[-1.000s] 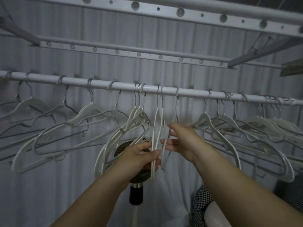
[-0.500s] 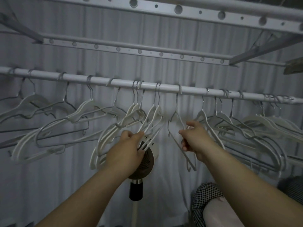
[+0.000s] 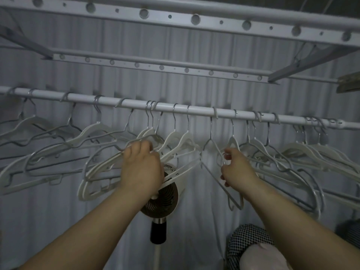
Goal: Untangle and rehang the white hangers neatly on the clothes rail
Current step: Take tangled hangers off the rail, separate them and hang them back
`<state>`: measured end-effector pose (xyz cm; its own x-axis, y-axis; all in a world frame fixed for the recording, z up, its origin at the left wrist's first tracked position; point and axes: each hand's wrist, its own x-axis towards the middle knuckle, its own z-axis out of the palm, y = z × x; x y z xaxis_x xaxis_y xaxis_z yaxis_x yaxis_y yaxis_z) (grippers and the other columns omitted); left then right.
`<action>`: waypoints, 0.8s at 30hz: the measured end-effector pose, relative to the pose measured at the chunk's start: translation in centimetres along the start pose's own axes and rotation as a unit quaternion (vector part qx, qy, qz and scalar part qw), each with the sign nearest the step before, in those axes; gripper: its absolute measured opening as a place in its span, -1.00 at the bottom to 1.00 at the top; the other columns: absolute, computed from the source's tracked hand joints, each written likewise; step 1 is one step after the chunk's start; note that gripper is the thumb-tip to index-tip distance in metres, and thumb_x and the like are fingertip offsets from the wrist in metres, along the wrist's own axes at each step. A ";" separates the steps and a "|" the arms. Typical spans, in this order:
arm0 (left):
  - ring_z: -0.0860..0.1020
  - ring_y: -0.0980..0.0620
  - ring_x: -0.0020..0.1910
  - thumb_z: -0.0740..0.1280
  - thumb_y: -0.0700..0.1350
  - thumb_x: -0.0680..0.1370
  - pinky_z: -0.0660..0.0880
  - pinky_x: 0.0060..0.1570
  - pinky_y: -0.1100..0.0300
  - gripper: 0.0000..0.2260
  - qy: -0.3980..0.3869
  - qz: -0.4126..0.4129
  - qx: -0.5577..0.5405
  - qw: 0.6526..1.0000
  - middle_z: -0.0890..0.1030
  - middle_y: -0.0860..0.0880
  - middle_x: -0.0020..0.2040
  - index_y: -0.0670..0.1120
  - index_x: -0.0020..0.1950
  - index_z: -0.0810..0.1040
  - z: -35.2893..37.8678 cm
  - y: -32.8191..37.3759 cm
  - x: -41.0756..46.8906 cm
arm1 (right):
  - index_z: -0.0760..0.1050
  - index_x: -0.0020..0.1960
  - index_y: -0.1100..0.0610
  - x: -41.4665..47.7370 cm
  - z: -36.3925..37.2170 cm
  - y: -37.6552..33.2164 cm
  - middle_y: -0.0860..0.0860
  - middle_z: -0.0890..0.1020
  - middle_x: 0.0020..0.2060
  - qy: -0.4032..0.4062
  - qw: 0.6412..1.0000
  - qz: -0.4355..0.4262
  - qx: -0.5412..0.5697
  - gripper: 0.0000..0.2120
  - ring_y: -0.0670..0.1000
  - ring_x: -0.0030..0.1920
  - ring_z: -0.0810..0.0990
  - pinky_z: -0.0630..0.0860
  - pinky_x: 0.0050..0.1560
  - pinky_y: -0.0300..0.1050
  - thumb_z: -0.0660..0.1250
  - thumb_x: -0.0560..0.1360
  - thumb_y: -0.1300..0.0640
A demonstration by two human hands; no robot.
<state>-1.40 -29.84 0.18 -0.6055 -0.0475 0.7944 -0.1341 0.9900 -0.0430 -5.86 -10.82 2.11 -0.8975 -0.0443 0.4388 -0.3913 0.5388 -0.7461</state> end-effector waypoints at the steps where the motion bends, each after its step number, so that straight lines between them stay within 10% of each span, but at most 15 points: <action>1: 0.58 -0.15 -0.34 0.49 -0.17 0.17 0.34 -0.27 0.09 -0.87 -0.010 -0.001 -0.002 1.000 0.58 -0.12 -0.31 -0.18 -0.45 0.58 -0.5 0.4 0.1 | 0.17 0.44 0.19 0.0 -0.2 0.2 0.14 0.31 0.38 0.000 1.000 -0.008 -0.016 -0.49 0.12 0.13 0.48 0.38 -0.15 -0.22 0.12 0.51 0.38; 6: 0.53 -0.13 0.08 0.13 -0.16 0.58 0.29 -0.17 0.17 -0.81 -0.084 -0.085 -0.089 0.989 0.55 -0.15 0.11 -0.21 0.05 0.49 -0.1 1.5 1.6 | 0.22 0.41 0.21 -0.5 -1.6 0.2 0.16 0.30 0.37 0.006 0.994 -0.058 -0.096 -0.51 0.11 0.29 0.39 0.33 0.23 -0.18 0.13 0.50 0.39; 24: 0.59 -0.07 -0.20 0.16 -0.01 0.56 0.46 -0.18 0.10 -0.74 -0.030 -0.149 -0.230 0.961 0.62 -0.03 -0.28 0.04 -0.33 0.36 -2.5 -1.6 -3.4 | 0.17 0.44 0.05 -1.4 -3.6 0.7 0.01 0.26 0.40 -0.054 0.961 -0.127 -0.240 -0.48 0.01 0.36 0.31 0.29 0.31 -0.18 0.21 0.52 0.02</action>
<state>2.88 -30.89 -0.93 -0.6404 -0.3315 0.6928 0.0445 0.8845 0.4644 -4.16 -7.38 2.73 -0.8117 -0.2984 0.5021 -0.4844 0.8241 -0.2934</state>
